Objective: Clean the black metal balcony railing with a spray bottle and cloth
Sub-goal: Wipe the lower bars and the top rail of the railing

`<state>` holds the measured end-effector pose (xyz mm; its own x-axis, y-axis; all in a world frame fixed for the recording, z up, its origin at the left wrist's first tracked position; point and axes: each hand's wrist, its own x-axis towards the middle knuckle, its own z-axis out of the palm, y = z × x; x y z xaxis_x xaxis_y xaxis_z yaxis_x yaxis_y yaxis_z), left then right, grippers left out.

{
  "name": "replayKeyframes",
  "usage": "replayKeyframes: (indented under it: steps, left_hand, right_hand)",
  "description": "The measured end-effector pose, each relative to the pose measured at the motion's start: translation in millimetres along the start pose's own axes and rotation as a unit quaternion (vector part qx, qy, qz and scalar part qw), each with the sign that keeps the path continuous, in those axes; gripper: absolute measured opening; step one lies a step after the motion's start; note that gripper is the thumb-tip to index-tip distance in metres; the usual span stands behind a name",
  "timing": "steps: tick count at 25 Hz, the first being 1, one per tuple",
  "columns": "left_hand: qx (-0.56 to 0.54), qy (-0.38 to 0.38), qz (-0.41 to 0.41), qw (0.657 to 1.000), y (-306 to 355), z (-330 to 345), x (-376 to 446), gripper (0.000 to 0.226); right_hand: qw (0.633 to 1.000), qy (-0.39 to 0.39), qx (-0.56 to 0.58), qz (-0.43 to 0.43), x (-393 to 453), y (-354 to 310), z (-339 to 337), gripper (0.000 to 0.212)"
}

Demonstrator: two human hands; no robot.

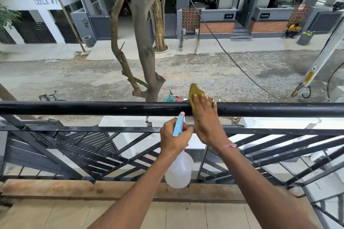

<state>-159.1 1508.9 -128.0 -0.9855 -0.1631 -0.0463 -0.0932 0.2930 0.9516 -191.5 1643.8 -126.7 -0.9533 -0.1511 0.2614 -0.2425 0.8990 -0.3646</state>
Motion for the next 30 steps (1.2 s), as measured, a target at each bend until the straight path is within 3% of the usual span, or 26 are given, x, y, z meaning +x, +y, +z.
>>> replayKeyframes:
  steps: [2,6,7,8,10,13,16,23,30]
  left_hand:
    - [0.003,0.015,-0.002,1.0,-7,-13,5,0.02]
    - [0.017,0.024,0.012,0.999,-19,-39,13,0.025]
    - [0.021,0.023,0.016,0.999,-19,-44,14,0.024]
    - [0.024,0.021,0.017,0.999,-20,-48,16,0.024]
    - [0.024,0.02,0.017,0.999,-21,-53,19,0.025]
    - [0.019,0.023,0.011,0.999,-20,-58,24,0.024]
    - [0.025,0.02,0.016,0.999,-22,-63,29,0.023]
    - [0.024,0.017,0.01,1.0,-29,-88,41,0.018]
    - [0.005,0.046,0.003,0.999,-36,-123,45,0.024]
  right_hand:
    - [0.991,-0.046,-0.122,0.026,4,-11,13,0.075]
    - [0.967,-0.145,-0.208,-0.022,10,-3,-17,0.119]
    - [0.966,-0.167,-0.195,-0.029,16,0,-27,0.122]
    - [0.972,-0.175,-0.152,-0.029,23,0,-33,0.116]
    - [0.99,-0.115,-0.078,-0.014,35,-5,-30,0.089]
    - [0.982,0.006,-0.19,0.008,44,-24,3,0.069]
    - [0.976,0.041,-0.207,0.043,48,-32,18,0.049]
    - [0.97,0.101,-0.219,-0.013,56,-34,26,0.045]
    - [0.971,0.08,-0.224,-0.036,69,-69,46,0.058]
